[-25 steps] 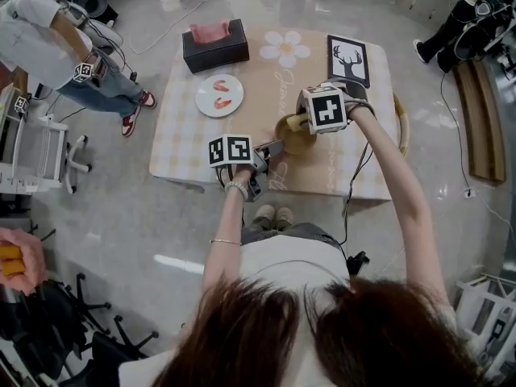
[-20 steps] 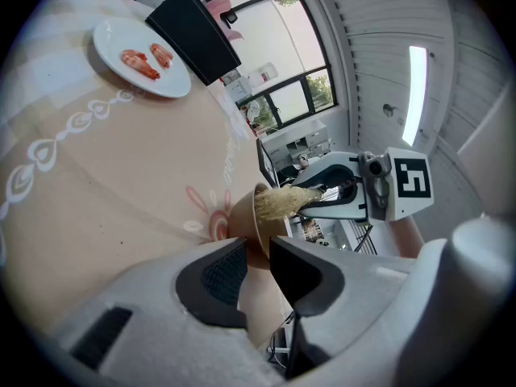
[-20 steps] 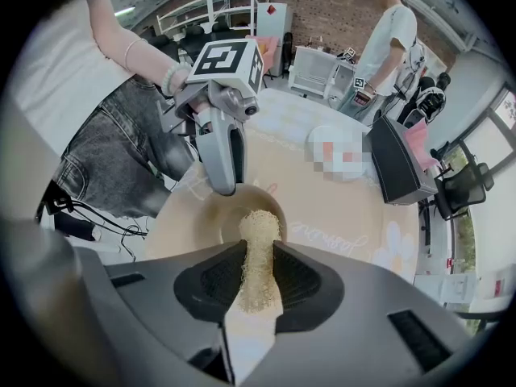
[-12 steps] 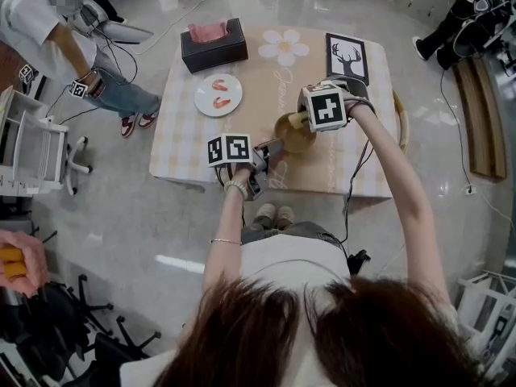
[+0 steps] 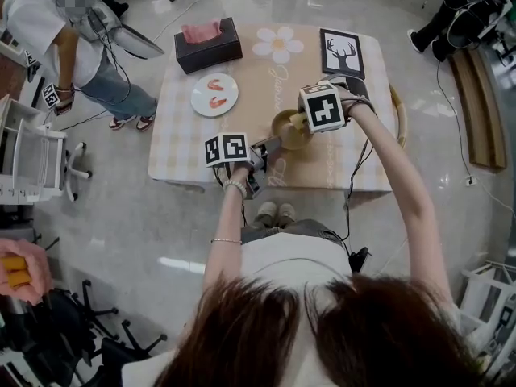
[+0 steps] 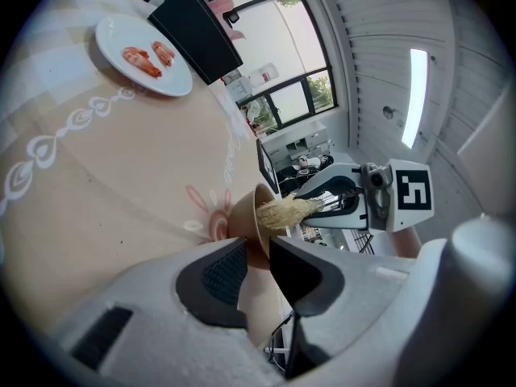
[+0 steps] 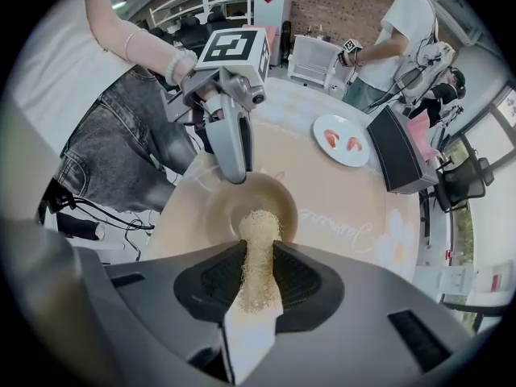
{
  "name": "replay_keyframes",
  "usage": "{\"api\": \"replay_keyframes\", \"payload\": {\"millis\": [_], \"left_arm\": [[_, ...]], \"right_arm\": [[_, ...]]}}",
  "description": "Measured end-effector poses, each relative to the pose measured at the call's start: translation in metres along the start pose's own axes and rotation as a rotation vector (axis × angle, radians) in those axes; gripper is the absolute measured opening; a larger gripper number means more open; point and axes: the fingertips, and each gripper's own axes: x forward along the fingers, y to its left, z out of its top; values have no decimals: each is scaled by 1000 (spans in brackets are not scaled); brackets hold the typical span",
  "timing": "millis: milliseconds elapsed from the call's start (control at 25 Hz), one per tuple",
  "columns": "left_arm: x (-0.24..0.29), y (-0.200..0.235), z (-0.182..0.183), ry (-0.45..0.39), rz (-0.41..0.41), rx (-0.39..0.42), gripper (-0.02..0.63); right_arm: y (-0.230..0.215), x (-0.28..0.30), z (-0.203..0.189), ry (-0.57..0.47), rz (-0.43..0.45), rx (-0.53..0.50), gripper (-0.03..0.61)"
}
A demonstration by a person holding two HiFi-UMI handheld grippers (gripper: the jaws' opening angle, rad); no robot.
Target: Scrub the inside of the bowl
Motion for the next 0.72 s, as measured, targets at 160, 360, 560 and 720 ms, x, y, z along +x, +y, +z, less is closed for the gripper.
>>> {"api": "replay_keyframes", "payload": {"millis": [160,360,560,720], "left_arm": [[0,-1,-1,1,-3,-1,95],[0,-1,0,3,-3,-2,95],[0,-1,0,4,-8,-3,95],[0,-1,0,4,-12,-5,95]], "right_arm": [[4,-2,0,5,5,8,94],[9,-3,-3,15,12,23,94],[16,-2,-2,14,19,40,94],[22,-3,-1,19,34,50,94]]}}
